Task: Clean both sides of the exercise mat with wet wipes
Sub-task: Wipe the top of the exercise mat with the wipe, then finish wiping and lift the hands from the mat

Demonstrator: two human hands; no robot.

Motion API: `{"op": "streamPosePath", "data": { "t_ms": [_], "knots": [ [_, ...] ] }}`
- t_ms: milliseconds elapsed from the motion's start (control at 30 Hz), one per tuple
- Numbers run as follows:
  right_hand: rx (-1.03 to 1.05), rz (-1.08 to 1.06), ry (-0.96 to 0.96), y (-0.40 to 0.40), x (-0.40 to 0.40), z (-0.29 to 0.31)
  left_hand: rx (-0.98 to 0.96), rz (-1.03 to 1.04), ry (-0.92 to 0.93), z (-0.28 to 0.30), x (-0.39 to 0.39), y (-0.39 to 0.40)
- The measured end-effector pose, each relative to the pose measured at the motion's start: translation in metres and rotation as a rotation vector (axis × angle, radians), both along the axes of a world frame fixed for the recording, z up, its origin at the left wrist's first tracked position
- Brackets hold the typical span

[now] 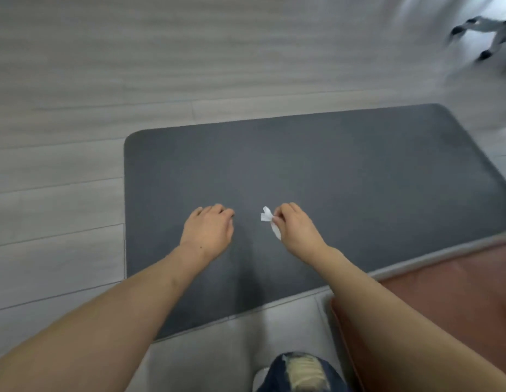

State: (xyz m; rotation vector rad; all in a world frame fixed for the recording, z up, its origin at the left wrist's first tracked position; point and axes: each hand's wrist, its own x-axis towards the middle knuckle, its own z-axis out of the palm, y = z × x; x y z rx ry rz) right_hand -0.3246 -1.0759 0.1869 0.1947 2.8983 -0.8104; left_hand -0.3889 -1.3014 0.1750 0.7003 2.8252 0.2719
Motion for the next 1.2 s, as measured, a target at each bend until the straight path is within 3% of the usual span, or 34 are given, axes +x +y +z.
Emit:
{"op": "streamPosePath", "data": {
  "t_ms": [400, 533, 733, 967, 1200],
  "knots": [
    [0.028, -0.318, 0.044, 0.005, 0.118, 0.457, 0.08, -0.193, 0.019, 0.453, 0.058, 0.025],
    [0.078, -0.53, 0.056, 0.011, 0.197, 0.57, 0.111, -0.351, 0.031, 0.562, 0.087, 0.05],
    [0.079, -0.912, 0.165, 0.044, 0.328, 0.638, 0.236, -0.536, 0.096, 0.637, 0.156, 0.136],
    [0.116, -1.262, 0.171, 0.115, 0.498, 0.65, 0.348, -0.771, 0.056, 0.646, 0.308, 0.272],
    [0.131, -1.316, 0.104, 0.242, 0.653, 0.645, 0.329, -0.869, 0.033, 0.641, 0.462, 0.416]
  ]
}}
